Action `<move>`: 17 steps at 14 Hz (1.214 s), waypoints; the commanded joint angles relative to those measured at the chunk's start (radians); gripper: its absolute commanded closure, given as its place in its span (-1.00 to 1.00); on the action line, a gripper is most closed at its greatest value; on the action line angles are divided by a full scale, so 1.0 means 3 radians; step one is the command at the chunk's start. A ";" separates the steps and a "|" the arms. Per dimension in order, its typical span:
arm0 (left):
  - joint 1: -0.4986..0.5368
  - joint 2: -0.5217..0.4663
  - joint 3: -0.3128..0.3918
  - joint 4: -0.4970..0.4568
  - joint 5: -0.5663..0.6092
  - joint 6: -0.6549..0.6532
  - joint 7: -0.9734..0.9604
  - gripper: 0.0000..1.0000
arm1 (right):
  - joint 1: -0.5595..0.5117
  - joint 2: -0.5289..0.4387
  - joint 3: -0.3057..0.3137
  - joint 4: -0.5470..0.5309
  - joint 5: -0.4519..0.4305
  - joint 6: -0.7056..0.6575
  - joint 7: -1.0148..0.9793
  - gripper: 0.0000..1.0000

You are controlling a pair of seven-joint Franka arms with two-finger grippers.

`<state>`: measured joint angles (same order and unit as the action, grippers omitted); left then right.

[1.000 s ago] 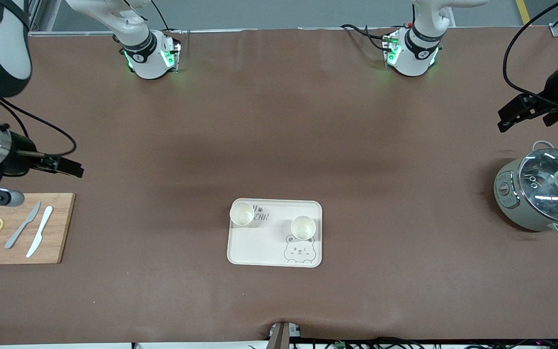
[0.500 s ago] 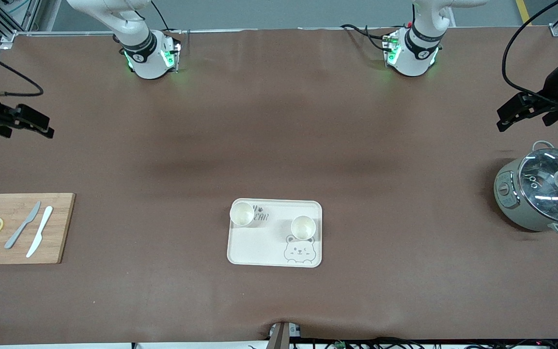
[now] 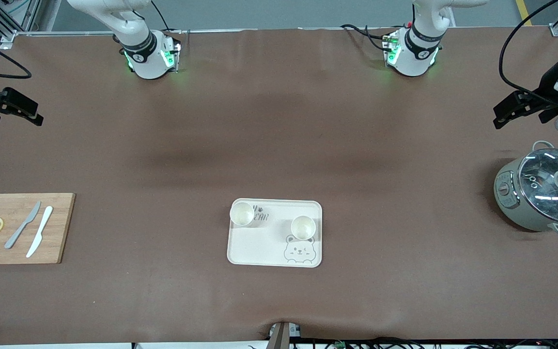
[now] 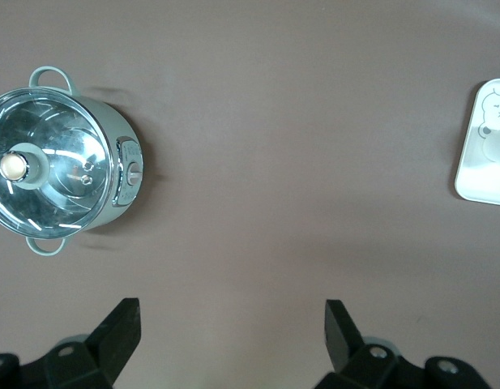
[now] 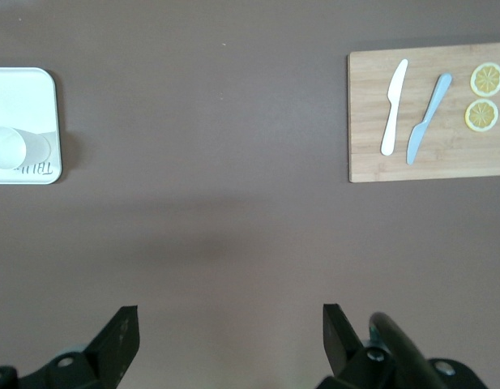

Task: Place white IKEA cup upright on tray with both arms

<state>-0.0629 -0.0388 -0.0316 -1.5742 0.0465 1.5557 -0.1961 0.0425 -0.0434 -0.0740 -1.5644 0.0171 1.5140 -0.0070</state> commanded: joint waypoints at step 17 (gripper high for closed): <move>0.0010 -0.0050 -0.0017 -0.0004 -0.0135 -0.0062 0.0055 -1.00 | -0.0014 0.0017 0.0073 0.0035 -0.0057 -0.0020 -0.0094 -1.00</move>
<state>-0.0629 -0.0387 -0.0339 -1.5821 0.0159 1.5539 -0.1933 0.0447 -0.0390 -0.0575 -1.5622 0.0168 1.5137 -0.0237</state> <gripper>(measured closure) 0.000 0.000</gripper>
